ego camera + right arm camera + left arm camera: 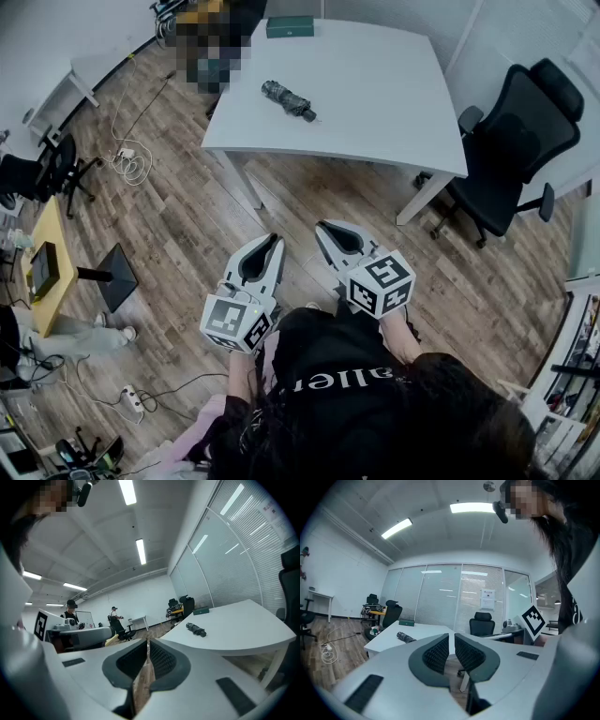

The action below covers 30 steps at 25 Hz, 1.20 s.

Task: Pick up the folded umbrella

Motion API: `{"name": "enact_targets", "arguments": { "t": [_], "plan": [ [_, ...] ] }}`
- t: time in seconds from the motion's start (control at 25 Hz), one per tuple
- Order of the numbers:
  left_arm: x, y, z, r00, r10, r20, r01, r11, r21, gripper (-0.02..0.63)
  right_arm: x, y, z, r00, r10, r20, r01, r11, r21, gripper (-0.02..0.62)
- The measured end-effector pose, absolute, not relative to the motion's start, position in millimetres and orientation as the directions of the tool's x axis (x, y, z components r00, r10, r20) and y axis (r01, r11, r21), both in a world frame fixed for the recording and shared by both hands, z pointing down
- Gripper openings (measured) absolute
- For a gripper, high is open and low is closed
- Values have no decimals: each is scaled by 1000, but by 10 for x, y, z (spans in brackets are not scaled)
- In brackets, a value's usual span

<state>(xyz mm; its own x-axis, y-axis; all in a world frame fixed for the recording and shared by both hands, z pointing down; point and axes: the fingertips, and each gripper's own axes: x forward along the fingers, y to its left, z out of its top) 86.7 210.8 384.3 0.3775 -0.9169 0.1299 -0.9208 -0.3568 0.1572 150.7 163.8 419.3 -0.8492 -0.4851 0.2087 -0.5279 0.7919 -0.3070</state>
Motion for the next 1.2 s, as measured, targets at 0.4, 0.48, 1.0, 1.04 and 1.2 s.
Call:
{"name": "enact_targets", "arguments": {
  "t": [0.4, 0.48, 1.0, 1.04, 1.2],
  "plan": [
    [828, 2191, 3821, 376, -920, 112, -920, -356, 167, 54, 1524, 1752, 4190, -843, -494, 213, -538, 781, -318, 32],
    [818, 2189, 3815, 370, -923, 108, -921, -350, 170, 54, 1515, 1736, 4164, -848, -489, 204, -529, 783, -326, 32],
    [544, 1960, 3968, 328, -933, 151, -934, -296, 200, 54, 1198, 1499, 4287, -879, -425, 217, -477, 795, -375, 34],
    [518, 1895, 3977, 327, -932, 154, -934, -295, 201, 54, 1171, 1435, 4303, -879, -423, 218, -476, 794, -379, 34],
    [413, 1599, 4014, 336, -927, 165, -932, -301, 203, 54, 1066, 1140, 4368, -877, -423, 228, -481, 784, -393, 34]
  ]
}}
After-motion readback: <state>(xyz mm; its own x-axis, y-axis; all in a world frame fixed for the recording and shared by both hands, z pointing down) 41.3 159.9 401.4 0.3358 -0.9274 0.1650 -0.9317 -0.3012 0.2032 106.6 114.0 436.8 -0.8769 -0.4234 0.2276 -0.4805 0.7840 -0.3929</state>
